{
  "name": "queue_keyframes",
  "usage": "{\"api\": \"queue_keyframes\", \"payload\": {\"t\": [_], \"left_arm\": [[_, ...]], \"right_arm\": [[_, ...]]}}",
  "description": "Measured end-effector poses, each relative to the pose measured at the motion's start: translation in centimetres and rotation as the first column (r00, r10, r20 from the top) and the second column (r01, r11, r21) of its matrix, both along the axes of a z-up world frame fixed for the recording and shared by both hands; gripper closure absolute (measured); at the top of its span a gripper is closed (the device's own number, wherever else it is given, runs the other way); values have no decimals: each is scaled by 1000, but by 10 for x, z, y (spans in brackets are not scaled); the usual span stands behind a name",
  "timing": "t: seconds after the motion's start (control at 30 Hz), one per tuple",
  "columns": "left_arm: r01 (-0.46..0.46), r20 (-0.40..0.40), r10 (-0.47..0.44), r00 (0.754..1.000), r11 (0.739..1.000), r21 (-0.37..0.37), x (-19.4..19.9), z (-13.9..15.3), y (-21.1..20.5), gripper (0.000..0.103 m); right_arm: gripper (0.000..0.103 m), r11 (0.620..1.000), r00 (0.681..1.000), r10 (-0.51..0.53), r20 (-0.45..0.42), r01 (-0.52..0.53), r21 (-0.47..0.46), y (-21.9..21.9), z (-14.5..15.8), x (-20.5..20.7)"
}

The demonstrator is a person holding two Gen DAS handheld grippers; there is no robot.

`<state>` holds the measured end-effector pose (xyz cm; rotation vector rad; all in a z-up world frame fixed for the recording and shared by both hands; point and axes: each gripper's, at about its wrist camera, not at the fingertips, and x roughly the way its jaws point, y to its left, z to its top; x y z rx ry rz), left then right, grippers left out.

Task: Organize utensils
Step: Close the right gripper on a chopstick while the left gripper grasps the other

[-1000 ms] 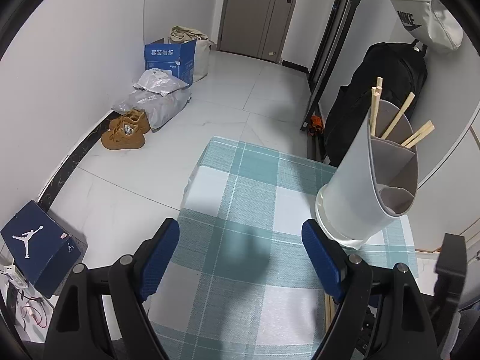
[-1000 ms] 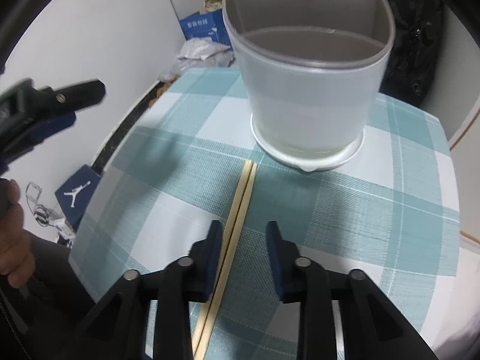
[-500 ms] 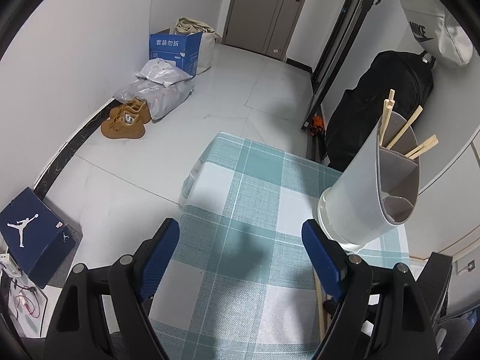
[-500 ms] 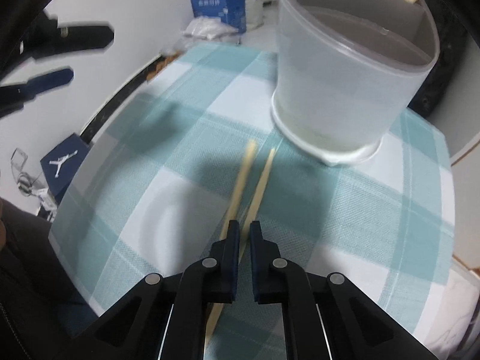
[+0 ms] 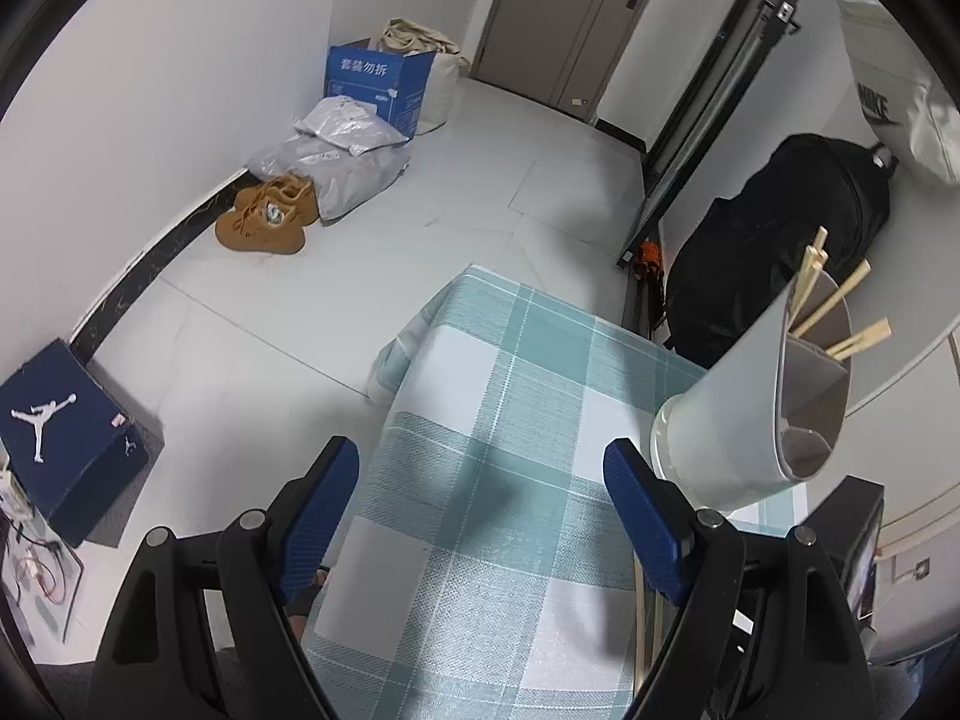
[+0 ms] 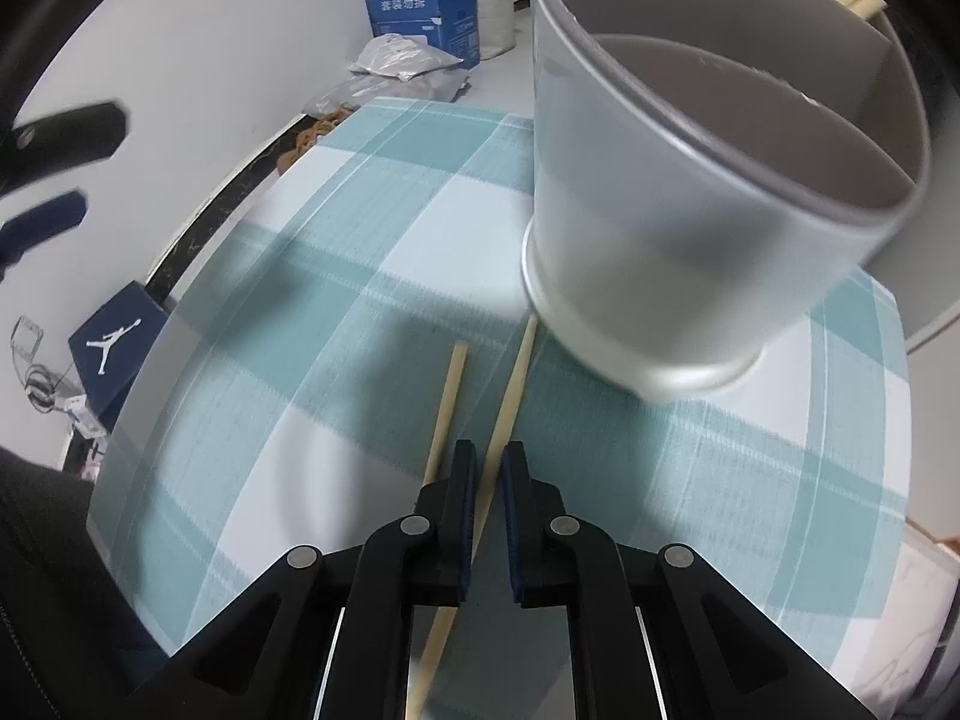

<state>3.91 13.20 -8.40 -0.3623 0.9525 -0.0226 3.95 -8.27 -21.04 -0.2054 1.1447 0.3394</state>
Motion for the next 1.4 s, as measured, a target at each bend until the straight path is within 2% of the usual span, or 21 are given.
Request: {"api": "queue_keyframes", "payload": {"t": [0.03,0.1,0.17,0.3,0.33,0.4,0.47,0.63,0.7,0.77,0.87,1.0,1.07,1.17,1.27,1.4], "left_arm": [[-4,-1,4,1000,1000,-3,0,0,1,23],[-10,-3,10,1000,1000,-3,0,0,3,23],[-10,-8,9,1000,1000,-5,1,-2,3,23],[-12,-26,12,1000,1000,-5,1,-5,4,23],[-13,-29,12,1000,1000,-11,1,-5,6,23],[-12,-31,12,999,1000,-23,1,-4,7,23],[-15,-25,15,1000,1000,-23,0,-2,8,23],[-12,-30,11,999,999,-39,-1,-3,7,23],[-11,-27,10,1000,999,-33,-1,-2,7,23],[-13,-27,13,1000,999,-30,-1,-2,8,23],[-22,-33,21,999,999,-33,0,-3,11,23],[-27,-38,26,999,999,-35,1,-4,15,23],[-37,-34,36,999,999,-11,1,-4,15,23],[-40,-53,41,998,999,8,4,-10,14,23],[-25,-81,26,996,999,24,5,-17,10,23],[26,-107,-21,994,999,47,6,-24,-3,23]], "right_arm": [[92,1000,1000,0,2,0,-5,1,0,2],[81,1000,1000,0,11,0,-14,4,1,4],[74,999,1000,10,29,-9,-41,8,1,4],[77,998,998,16,53,-13,-61,13,2,3],[81,999,999,15,44,-13,-50,12,3,1],[95,999,999,29,37,-27,-43,8,3,-5],[98,998,999,39,31,-38,-51,5,4,-12],[98,997,998,66,-2,-66,-48,3,6,-36],[95,996,997,78,-16,-79,-51,4,8,-39],[94,996,997,79,-18,-80,-50,6,8,-34],[88,996,998,68,-8,-68,-60,14,4,-23],[87,998,999,53,-6,-53,-42,18,4,-11],[89,998,999,54,-5,-54,-44,20,4,-14],[99,998,998,59,-9,-59,-23,22,2,-12],[100,999,999,41,-16,-41,16,16,5,-13],[100,996,998,16,53,-21,90,-3,32,-23]]}}
